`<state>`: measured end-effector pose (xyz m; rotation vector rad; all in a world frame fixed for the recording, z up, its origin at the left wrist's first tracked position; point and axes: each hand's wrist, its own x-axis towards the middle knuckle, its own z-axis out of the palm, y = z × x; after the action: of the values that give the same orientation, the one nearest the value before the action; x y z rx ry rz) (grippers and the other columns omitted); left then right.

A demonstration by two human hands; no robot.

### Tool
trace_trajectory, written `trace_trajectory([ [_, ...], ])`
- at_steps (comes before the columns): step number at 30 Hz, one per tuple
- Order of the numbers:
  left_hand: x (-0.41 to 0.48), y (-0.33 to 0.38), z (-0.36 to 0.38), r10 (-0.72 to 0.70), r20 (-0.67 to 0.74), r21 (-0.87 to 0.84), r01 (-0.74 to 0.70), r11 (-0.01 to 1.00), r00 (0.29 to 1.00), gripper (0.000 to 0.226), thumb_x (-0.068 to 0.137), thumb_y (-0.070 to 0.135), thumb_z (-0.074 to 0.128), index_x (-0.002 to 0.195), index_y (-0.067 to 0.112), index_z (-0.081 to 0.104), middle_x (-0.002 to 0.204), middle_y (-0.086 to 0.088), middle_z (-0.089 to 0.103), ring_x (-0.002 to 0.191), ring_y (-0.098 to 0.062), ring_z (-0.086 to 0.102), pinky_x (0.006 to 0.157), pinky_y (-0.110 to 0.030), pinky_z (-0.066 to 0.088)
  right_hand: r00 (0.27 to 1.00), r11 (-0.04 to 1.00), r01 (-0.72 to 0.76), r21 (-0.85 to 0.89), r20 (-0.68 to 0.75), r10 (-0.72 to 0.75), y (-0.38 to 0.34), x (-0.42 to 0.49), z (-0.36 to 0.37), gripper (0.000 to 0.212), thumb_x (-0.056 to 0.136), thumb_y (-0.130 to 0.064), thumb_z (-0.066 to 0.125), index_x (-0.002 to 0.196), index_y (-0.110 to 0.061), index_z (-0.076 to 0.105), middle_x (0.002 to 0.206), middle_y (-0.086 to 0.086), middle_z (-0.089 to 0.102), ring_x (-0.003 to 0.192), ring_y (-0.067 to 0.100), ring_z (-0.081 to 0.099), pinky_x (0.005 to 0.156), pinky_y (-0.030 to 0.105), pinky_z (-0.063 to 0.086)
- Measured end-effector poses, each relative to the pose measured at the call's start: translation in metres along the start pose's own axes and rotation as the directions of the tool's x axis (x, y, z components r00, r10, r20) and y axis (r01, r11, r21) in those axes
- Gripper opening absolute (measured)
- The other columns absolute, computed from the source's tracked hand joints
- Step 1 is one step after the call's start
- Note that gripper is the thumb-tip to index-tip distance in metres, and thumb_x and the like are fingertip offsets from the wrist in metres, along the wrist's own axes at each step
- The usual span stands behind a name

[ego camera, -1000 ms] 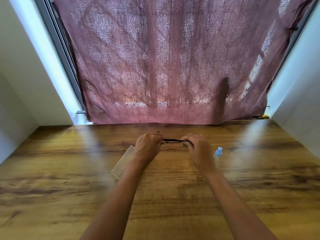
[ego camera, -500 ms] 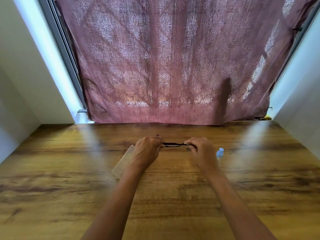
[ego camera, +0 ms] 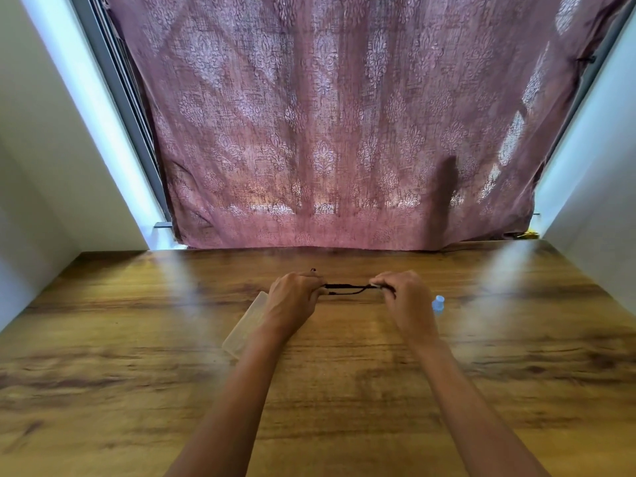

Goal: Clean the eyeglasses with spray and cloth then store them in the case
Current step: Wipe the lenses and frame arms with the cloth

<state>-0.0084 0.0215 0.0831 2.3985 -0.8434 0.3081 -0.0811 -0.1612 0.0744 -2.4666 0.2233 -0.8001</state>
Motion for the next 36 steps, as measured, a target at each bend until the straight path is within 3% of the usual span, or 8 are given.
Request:
trace_trajectory([
  [7, 0.002, 0.009, 0.008, 0.035, 0.058, -0.009, -0.035, 0.999, 0.998, 0.021, 0.084, 0.022, 0.055, 0.094, 0.017, 0.073, 0.099, -0.003, 0.072, 0.094, -0.027, 0.066, 0.074, -0.038, 0.052, 0.992, 0.991, 0.116, 0.061, 0.046, -0.119, -0.034, -0.009, 0.019, 0.025, 0.076, 0.001, 0.066, 0.097, -0.011, 0.072, 0.091, 0.0, 0.072, 0.086, 0.015, 0.056, 0.075, 0.019, 0.039],
  [15, -0.004, -0.007, -0.002, 0.04, -0.082, -0.036, -0.043, 0.998, 0.996, 0.014, 0.079, 0.018, 0.065, 0.087, 0.012, 0.075, 0.09, -0.003, 0.075, 0.085, -0.024, 0.07, 0.071, -0.032, 0.052, 0.994, 0.996, 0.09, -0.001, 0.066, -0.09, 0.013, 0.009, -0.001, 0.023, 0.073, 0.005, 0.068, 0.088, -0.011, 0.074, 0.088, 0.002, 0.073, 0.082, 0.014, 0.057, 0.072, 0.007, 0.029],
  [21, -0.006, -0.023, -0.01, 0.019, -0.148, -0.094, -0.033, 0.995, 0.989, 0.015, 0.074, 0.006, 0.071, 0.089, 0.007, 0.075, 0.096, -0.008, 0.074, 0.088, -0.022, 0.07, 0.079, -0.033, 0.054, 0.99, 0.994, 0.012, 0.112, -0.142, 0.004, 0.015, 0.017, -0.004, 0.024, 0.071, 0.008, 0.068, 0.089, -0.007, 0.072, 0.082, 0.004, 0.072, 0.078, 0.017, 0.064, 0.074, 0.021, 0.042],
  [23, -0.006, -0.027, -0.011, -0.001, -0.196, -0.13, -0.025, 0.991, 0.981, 0.014, 0.073, 0.007, 0.071, 0.087, 0.007, 0.075, 0.093, -0.008, 0.074, 0.084, -0.014, 0.068, 0.074, -0.025, 0.053, 0.982, 0.977, -0.058, 0.203, -0.165, 0.093, 0.013, 0.013, -0.002, 0.02, 0.075, 0.005, 0.067, 0.09, -0.007, 0.071, 0.08, 0.002, 0.071, 0.075, 0.015, 0.065, 0.072, 0.021, 0.047],
  [26, -0.008, -0.03, -0.007, -0.096, -0.264, -0.242, 0.031, 0.97, 0.96, 0.01, 0.074, 0.004, 0.071, 0.083, 0.005, 0.075, 0.086, -0.006, 0.075, 0.081, -0.004, 0.063, 0.067, -0.023, 0.052, 0.974, 0.946, -0.182, 0.27, -0.082, 0.211, 0.016, 0.002, 0.01, 0.017, 0.078, 0.003, 0.065, 0.091, -0.006, 0.07, 0.084, 0.002, 0.07, 0.074, 0.009, 0.062, 0.072, 0.012, 0.046],
  [28, -0.01, -0.033, -0.003, -0.209, -0.257, -0.327, 0.119, 0.938, 0.943, 0.01, 0.077, 0.005, 0.069, 0.085, 0.006, 0.075, 0.084, -0.005, 0.075, 0.071, -0.003, 0.063, 0.063, -0.021, 0.052, 0.968, 0.949, -0.243, 0.2, -0.02, 0.252, 0.021, -0.008, 0.021, 0.017, 0.078, 0.001, 0.066, 0.091, -0.008, 0.071, 0.089, 0.003, 0.07, 0.081, 0.01, 0.06, 0.078, 0.02, 0.046],
  [31, -0.013, -0.031, 0.001, -0.34, -0.236, -0.421, 0.219, 0.88, 0.911, 0.013, 0.08, 0.009, 0.067, 0.091, 0.01, 0.075, 0.082, 0.0, 0.074, 0.065, 0.0, 0.063, 0.059, -0.01, 0.047, 0.952, 0.948, -0.301, 0.103, 0.096, 0.291, 0.031, -0.026, 0.037, 0.018, 0.08, 0.001, 0.064, 0.095, -0.007, 0.07, 0.095, 0.006, 0.07, 0.083, 0.009, 0.058, 0.074, 0.014, 0.04],
  [36, -0.017, -0.026, 0.006, -0.443, -0.218, -0.537, 0.273, 0.799, 0.87, 0.013, 0.081, 0.01, 0.066, 0.093, 0.01, 0.074, 0.07, -0.001, 0.07, 0.052, 0.011, 0.058, 0.053, -0.003, 0.04, 0.844, 0.927, -0.37, -0.055, 0.397, 0.36, 0.046, -0.052, 0.061, 0.037, 0.087, 0.006, 0.05, 0.121, -0.007, 0.058, 0.118, 0.008, 0.061, 0.105, 0.017, 0.058, 0.084, 0.014, 0.038],
])
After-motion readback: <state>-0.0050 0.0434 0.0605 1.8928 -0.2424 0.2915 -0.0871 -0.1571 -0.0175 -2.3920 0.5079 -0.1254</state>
